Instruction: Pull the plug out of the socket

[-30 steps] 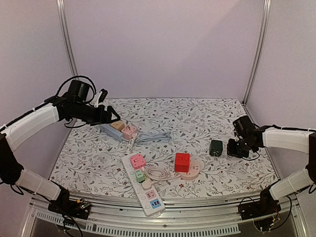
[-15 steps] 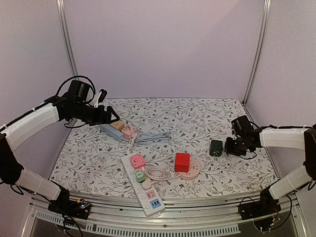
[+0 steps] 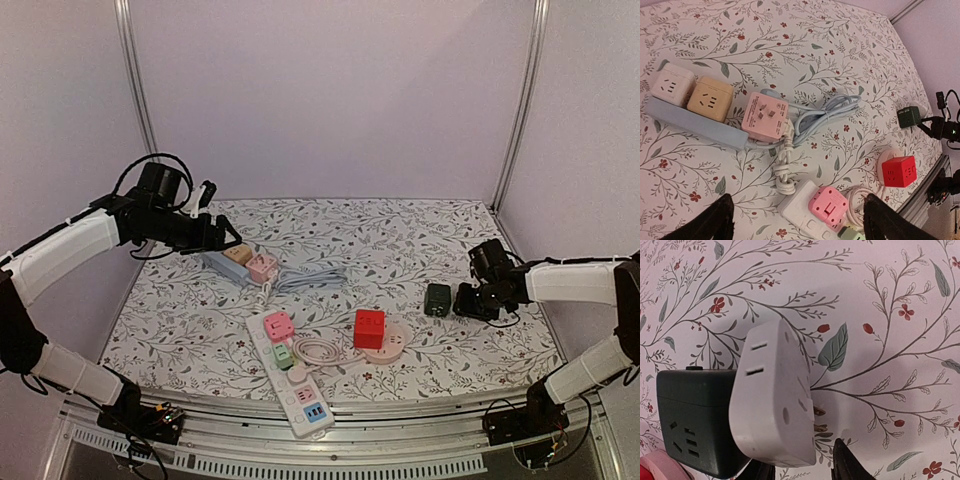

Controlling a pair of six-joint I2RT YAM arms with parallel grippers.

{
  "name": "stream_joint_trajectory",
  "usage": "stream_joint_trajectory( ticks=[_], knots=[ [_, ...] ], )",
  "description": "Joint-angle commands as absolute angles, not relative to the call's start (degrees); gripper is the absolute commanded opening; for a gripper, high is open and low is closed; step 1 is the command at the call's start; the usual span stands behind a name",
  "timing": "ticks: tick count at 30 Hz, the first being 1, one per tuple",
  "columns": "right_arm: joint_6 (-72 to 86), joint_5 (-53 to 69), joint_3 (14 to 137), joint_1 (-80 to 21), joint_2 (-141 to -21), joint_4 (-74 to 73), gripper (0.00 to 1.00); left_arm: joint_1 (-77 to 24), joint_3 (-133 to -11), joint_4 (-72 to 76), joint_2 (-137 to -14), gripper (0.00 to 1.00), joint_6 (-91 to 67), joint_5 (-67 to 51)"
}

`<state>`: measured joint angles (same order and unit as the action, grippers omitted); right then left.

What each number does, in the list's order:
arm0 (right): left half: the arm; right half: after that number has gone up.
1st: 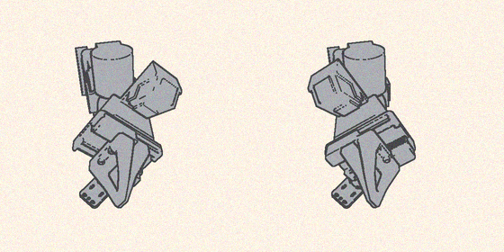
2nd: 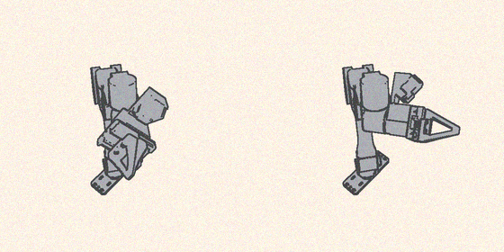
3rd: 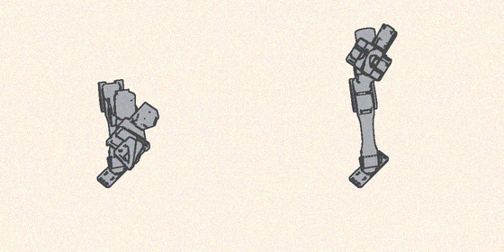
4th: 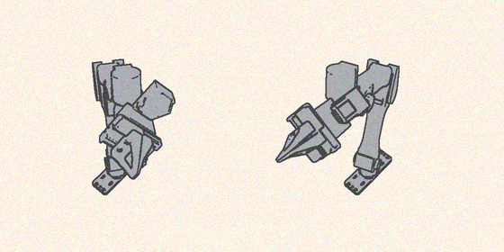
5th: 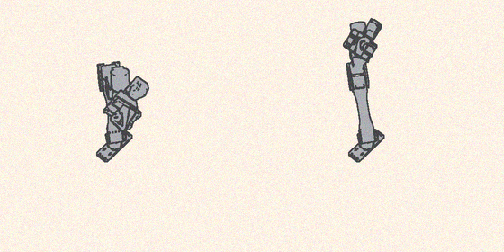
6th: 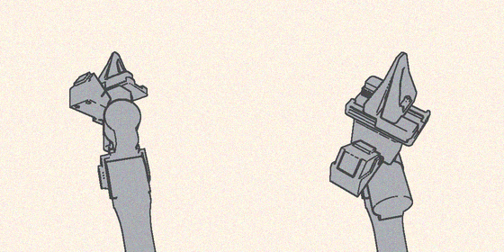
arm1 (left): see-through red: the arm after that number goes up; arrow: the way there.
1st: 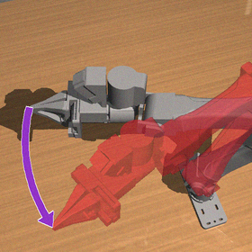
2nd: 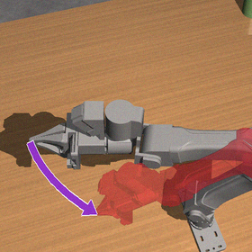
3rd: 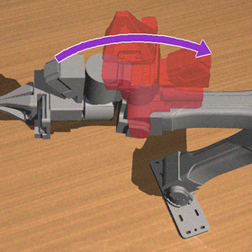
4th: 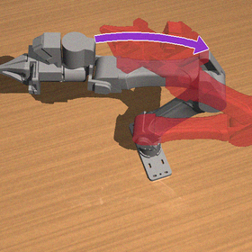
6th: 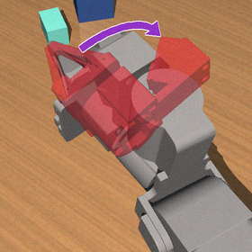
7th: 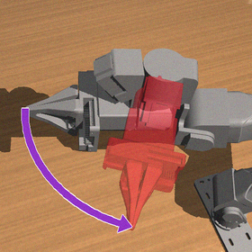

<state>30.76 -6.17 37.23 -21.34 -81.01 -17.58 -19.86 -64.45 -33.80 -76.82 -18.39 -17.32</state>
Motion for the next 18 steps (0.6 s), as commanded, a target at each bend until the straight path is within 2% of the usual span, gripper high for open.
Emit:
stream_joint_trajectory(
  ticks=[1,7,14,18],
  knots=[
    [31.92,-6.39,35.66,-21.09,-76.63,-19.29,0.42,-19.40,-63.81,-34.66,-76.50,0.88,-17.60,-17.14],
    [32.96,-7.60,35.24,-21.09,-70.12,-23.26,0.60,-19.45,-63.64,-34.70,-76.38,0.88,-17.87,-16.88],
    [35.02,-4.75,36.05,-21.49,-62.36,-27.48,0.71,-21.67,-63.10,-34.46,-74.48,0.87,-17.69,-11.92],
    [36.71,-8.50,38.68,-27.11,-58.05,-32.45,0.79,-24.81,-62.22,-32.77,-73.36,0.88,-17.62,-10.61]
  ],
)
